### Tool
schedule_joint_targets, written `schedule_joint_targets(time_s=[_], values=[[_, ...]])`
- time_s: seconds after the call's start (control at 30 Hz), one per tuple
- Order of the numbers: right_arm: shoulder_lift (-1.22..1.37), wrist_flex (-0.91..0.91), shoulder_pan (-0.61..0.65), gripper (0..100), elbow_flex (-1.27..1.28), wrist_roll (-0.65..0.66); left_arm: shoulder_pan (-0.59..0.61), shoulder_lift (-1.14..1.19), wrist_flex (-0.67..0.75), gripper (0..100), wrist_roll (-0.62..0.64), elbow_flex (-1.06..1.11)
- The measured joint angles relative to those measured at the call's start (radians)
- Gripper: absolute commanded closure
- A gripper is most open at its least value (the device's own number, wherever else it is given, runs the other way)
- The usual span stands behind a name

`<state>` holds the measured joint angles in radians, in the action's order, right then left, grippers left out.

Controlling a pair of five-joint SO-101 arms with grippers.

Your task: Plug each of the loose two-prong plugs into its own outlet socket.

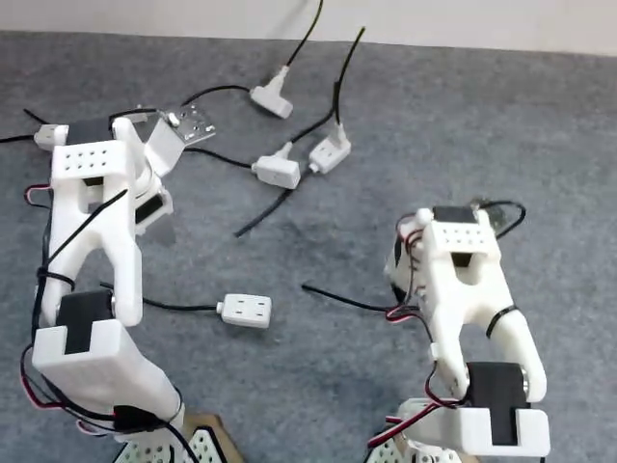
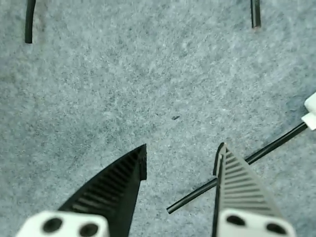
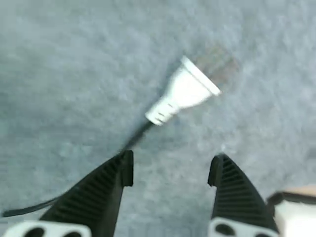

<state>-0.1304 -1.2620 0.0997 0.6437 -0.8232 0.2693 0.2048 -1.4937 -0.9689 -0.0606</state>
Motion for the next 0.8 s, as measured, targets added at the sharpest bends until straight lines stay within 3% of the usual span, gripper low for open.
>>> schedule_joint_targets(time_s=[0.27,0.53,0.8], values=[[0.000,0.087,-0.008,74.2,0.066,-0.018,0.000,0.000,0.002,76,0.000,0.000],[0.000,0.094,-0.107,67.3,0.068,-0.364,0.034,0.000,0.002,76,0.003,0.000],[0.000,0.094,-0.117,67.2,0.068,-0.390,0.143,0.074,-0.002,76,0.072,-0.057]])
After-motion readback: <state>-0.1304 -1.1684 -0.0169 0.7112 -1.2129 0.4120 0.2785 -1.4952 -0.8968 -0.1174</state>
